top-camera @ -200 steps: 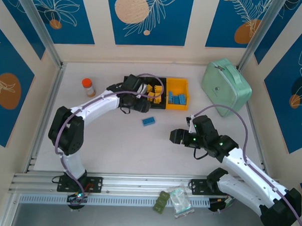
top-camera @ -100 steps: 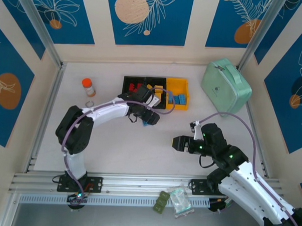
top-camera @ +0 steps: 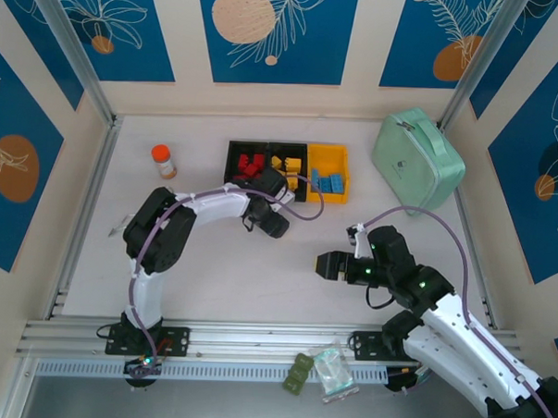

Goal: Sort the legos into containers by color
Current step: Pick up the lego from the center of the table.

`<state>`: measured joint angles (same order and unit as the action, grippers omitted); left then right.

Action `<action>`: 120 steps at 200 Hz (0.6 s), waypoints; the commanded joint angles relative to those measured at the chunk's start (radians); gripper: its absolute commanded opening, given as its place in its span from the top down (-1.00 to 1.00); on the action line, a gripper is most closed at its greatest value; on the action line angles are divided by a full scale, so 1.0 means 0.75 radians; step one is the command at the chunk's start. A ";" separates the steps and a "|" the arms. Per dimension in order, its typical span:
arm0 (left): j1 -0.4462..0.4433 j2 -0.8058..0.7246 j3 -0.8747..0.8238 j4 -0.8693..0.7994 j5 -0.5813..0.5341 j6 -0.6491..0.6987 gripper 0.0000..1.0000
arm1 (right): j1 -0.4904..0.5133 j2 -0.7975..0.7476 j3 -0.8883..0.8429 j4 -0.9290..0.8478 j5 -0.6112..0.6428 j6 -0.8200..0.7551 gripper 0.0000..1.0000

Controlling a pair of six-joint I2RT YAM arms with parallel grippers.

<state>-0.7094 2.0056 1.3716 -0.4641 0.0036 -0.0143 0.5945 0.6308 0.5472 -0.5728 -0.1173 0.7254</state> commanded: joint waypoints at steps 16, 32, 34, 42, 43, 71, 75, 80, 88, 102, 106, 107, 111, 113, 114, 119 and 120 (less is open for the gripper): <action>-0.030 0.028 0.040 -0.056 0.006 0.013 -0.08 | -0.007 0.021 -0.009 0.042 -0.029 -0.018 -0.59; -0.036 0.028 0.039 -0.073 0.034 0.005 0.11 | -0.007 0.019 -0.004 0.037 -0.021 -0.020 -0.58; -0.035 0.028 0.039 -0.077 0.038 0.004 0.13 | -0.009 0.020 -0.003 0.036 -0.021 -0.020 -0.58; -0.039 0.030 0.042 -0.090 0.053 0.000 0.23 | -0.009 0.018 -0.003 0.032 -0.016 -0.020 -0.59; -0.039 0.031 0.043 -0.092 0.054 -0.001 0.24 | -0.009 0.018 -0.003 0.031 -0.015 -0.020 -0.59; -0.048 0.012 0.028 -0.099 0.072 -0.026 0.43 | -0.017 0.010 -0.003 0.023 -0.009 -0.021 -0.58; -0.046 0.008 0.027 -0.099 0.078 -0.032 0.45 | -0.017 0.009 -0.004 0.023 -0.009 -0.020 -0.58; -0.047 0.002 0.024 -0.101 0.086 -0.038 0.46 | -0.018 0.008 -0.008 0.021 -0.007 -0.019 -0.58; -0.049 -0.010 0.020 -0.101 0.093 -0.051 0.47 | -0.019 0.003 -0.011 0.020 -0.005 -0.016 -0.58; -0.052 -0.041 0.012 -0.099 0.112 -0.073 0.47 | -0.023 -0.011 -0.016 0.016 0.003 -0.010 -0.58; -0.052 -0.050 0.010 -0.097 0.119 -0.080 0.48 | -0.024 -0.016 -0.017 0.012 0.006 -0.008 -0.58; -0.053 -0.053 0.010 -0.097 0.120 -0.081 0.48 | -0.024 -0.017 -0.017 0.013 0.007 -0.006 -0.58; -0.055 -0.064 0.010 -0.096 0.126 -0.087 0.48 | -0.024 -0.022 -0.020 0.010 0.011 -0.006 -0.58; -0.055 -0.068 0.010 -0.095 0.131 -0.090 0.48 | -0.025 -0.024 -0.018 0.008 0.014 -0.005 -0.58; -0.054 -0.070 0.011 -0.095 0.132 -0.092 0.48 | -0.025 -0.027 -0.019 0.007 0.014 -0.004 -0.58; -0.056 -0.082 0.013 -0.096 0.136 -0.098 0.48 | -0.026 -0.033 -0.020 0.002 0.022 -0.001 -0.58; -0.056 -0.083 0.014 -0.096 0.137 -0.101 0.48 | -0.027 -0.035 -0.020 0.001 0.024 0.000 -0.58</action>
<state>-0.7319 2.0029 1.3846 -0.4938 0.0479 -0.0517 0.5812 0.6346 0.5472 -0.5545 -0.1123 0.7254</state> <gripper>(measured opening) 0.299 0.791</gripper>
